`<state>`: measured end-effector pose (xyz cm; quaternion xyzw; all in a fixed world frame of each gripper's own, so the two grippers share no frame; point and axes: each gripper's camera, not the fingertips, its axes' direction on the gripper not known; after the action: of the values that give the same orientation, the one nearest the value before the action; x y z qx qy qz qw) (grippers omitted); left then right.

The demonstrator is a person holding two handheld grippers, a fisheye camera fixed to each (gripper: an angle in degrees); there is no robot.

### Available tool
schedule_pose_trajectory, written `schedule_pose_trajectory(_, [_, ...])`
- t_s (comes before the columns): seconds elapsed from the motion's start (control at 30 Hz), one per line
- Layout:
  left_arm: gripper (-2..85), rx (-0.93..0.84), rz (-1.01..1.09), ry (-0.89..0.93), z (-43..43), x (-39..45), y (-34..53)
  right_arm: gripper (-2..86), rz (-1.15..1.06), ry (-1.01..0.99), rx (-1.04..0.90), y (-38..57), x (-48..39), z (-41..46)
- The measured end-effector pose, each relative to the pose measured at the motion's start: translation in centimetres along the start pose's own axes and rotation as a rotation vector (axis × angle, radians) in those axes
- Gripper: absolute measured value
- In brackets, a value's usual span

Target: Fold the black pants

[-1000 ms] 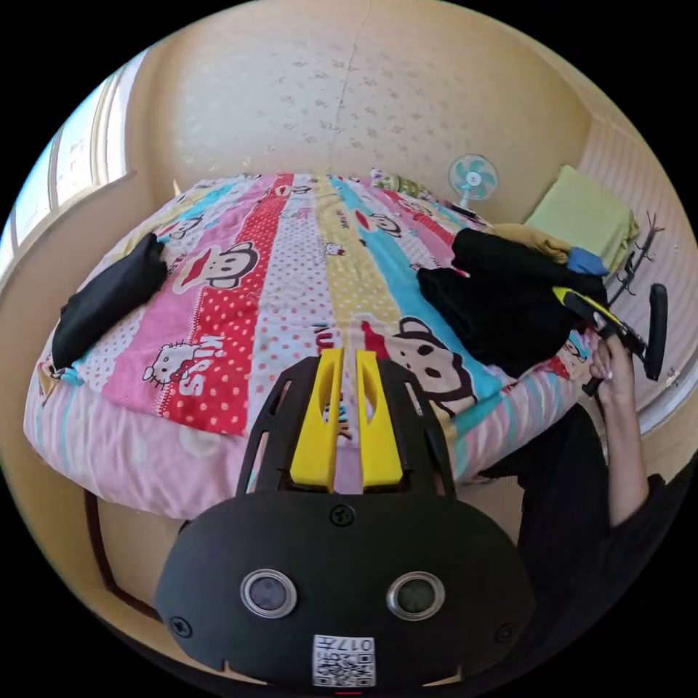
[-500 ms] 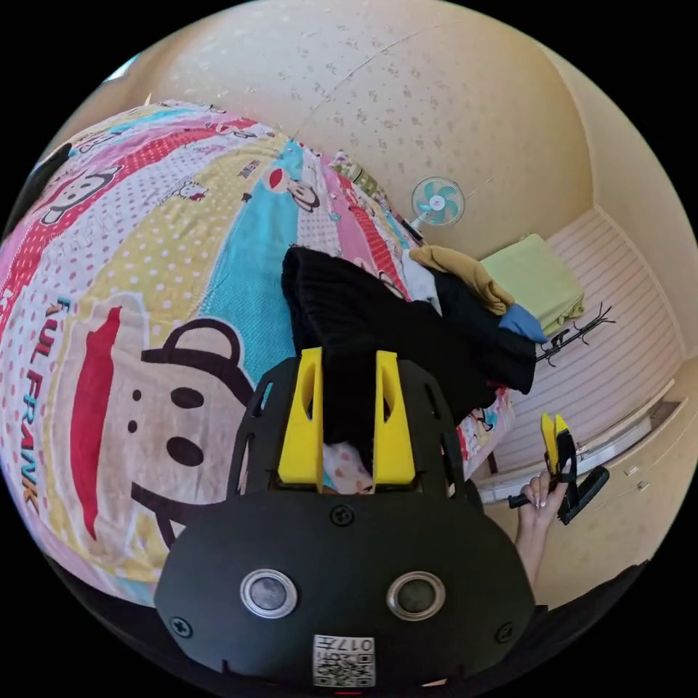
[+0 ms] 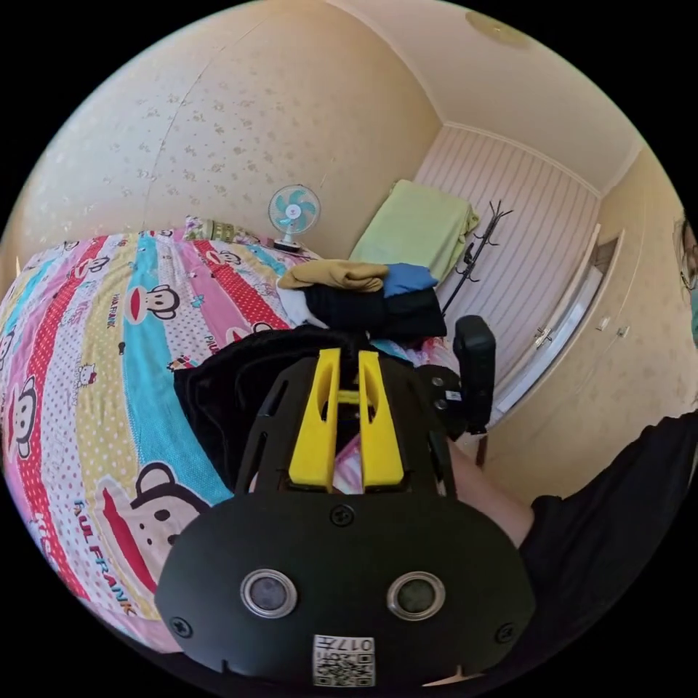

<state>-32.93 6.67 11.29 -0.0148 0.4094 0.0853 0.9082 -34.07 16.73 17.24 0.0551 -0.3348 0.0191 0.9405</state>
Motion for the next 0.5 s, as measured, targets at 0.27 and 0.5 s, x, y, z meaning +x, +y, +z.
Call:
schedule_pose_trajectory(0.27, [15.5, 0.193, -0.135, -0.263, -4.4, 1.6, 13.5, 4.9, 0.071, -0.041, 0.238, -9.5, 1.9, -13.8])
schedule_pose_trajectory(0.5, [19.6, 0.271, -0.187, -0.124, -3.3, 2.2, 15.2, 4.5, 0.02, -0.068, 0.478, -14.1, -0.2, -29.1])
